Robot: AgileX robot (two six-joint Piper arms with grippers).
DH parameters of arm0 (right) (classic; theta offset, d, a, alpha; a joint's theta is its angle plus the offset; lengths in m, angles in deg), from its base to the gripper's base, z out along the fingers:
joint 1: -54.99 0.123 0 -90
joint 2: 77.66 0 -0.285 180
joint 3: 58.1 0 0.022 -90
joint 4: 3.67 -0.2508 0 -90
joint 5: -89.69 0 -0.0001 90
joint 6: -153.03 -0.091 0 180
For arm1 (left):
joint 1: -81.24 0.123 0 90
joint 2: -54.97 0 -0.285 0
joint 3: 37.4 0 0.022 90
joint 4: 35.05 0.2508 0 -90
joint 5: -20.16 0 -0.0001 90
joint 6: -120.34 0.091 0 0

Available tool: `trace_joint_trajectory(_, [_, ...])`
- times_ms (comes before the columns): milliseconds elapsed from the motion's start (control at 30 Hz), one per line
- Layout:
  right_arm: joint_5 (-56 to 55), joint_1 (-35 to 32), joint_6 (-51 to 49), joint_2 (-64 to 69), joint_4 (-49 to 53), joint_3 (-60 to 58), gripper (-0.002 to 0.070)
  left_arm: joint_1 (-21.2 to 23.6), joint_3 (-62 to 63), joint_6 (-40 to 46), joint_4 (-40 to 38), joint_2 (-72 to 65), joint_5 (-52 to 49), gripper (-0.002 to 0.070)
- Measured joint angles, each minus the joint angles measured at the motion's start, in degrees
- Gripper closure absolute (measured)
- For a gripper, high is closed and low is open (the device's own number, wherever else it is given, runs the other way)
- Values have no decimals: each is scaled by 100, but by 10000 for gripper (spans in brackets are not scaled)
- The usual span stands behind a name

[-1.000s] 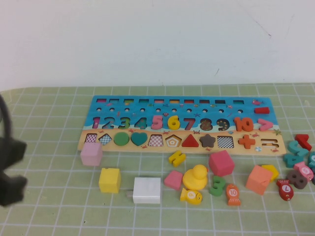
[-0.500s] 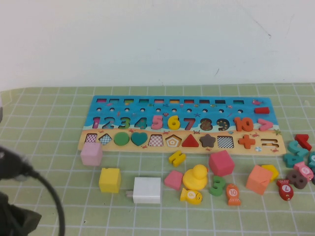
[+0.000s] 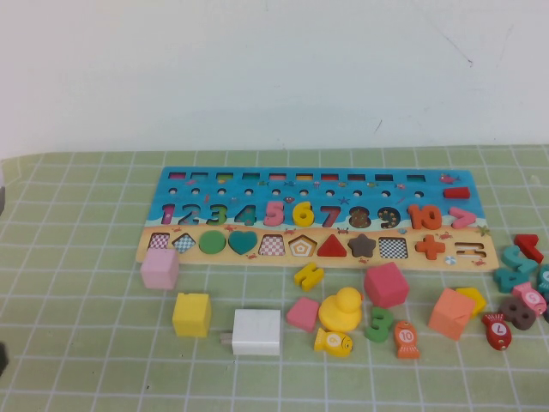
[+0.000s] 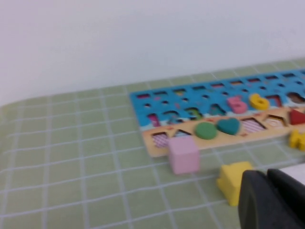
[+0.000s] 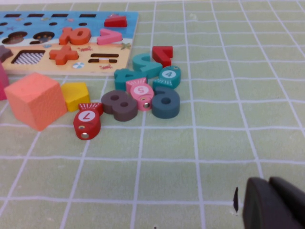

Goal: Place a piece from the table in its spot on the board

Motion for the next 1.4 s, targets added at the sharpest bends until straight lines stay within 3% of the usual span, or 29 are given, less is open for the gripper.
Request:
trace_joint_trajectory(300, [0,0,11,0,0,0,679,1803,-1843,1040,-1366,1587,248,677])
trace_joint_trajectory(367, [0,0,56,0,0,0,679,1955,-2066,1048,-1405,1601,238,677])
trace_joint_trajectory(833, [0,0,93,0,0,0,679,1970,-2095,1047,-1142,1628,21,677])
trace_joint_trajectory(1067, [0,0,93,0,0,0,679,1970,-2095,636,-738,1628,21,677])
trace_joint_trajectory(1400, [0,0,93,0,0,0,679,1674,-2095,486,-630,1628,21,677])
